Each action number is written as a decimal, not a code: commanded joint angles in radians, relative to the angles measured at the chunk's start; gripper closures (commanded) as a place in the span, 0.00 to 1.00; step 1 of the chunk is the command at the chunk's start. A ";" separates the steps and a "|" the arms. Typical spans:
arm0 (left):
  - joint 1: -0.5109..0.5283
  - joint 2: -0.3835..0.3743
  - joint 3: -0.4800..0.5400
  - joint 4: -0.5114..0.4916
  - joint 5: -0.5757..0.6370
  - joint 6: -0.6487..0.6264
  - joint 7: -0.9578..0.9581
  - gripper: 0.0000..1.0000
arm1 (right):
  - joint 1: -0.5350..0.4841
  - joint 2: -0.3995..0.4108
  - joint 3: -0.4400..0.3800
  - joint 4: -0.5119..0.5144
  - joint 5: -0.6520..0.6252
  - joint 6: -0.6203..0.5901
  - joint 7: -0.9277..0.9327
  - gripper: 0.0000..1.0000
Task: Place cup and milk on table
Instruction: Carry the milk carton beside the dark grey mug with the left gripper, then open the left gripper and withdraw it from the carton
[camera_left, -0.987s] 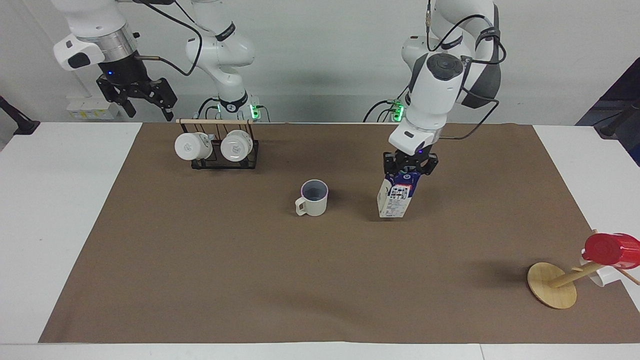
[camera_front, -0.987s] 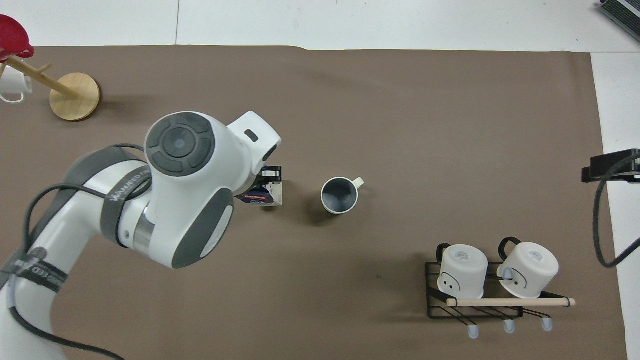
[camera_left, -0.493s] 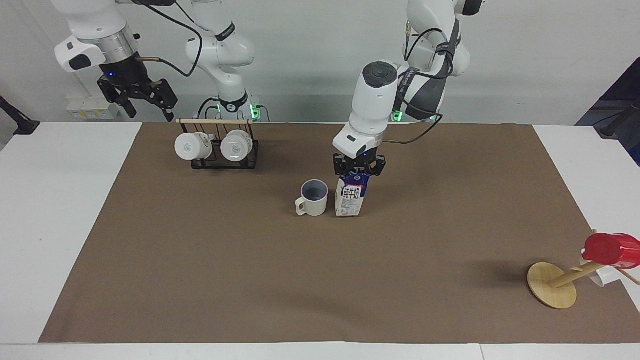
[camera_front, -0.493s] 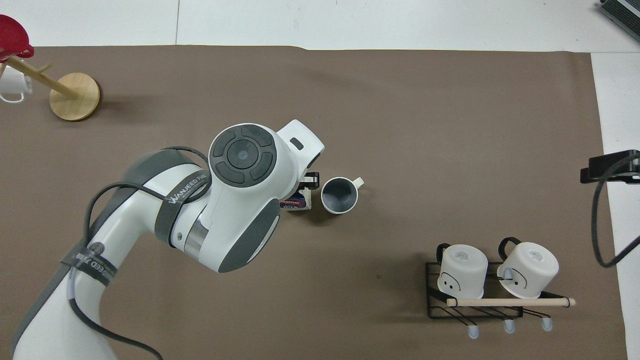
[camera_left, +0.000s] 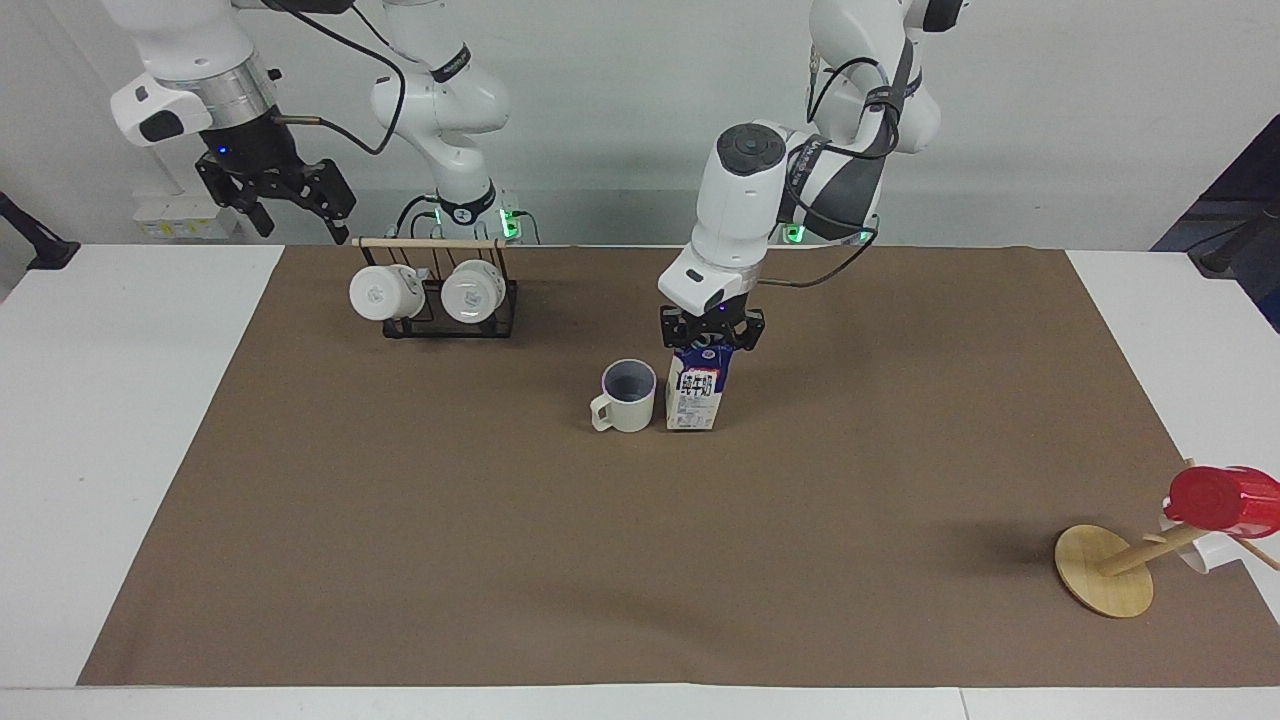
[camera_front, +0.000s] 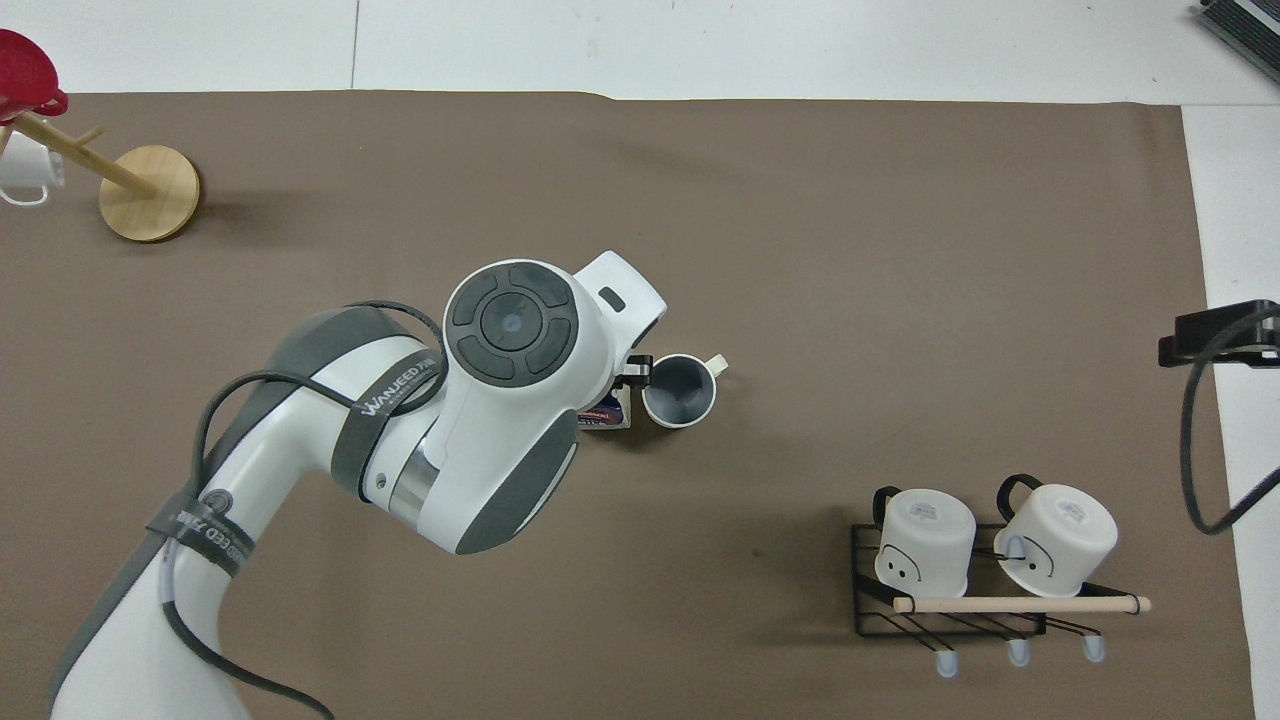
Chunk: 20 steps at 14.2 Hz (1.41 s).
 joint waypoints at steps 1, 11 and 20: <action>-0.022 0.008 0.018 0.004 -0.010 0.013 -0.008 0.20 | -0.010 -0.017 0.006 -0.025 -0.003 0.028 -0.021 0.00; 0.045 -0.139 0.034 0.015 -0.004 -0.089 0.007 0.00 | -0.010 -0.018 0.006 -0.031 0.001 0.028 -0.018 0.00; 0.221 -0.322 0.038 0.018 -0.004 -0.296 0.160 0.00 | -0.010 0.026 0.005 0.030 -0.014 0.008 -0.011 0.00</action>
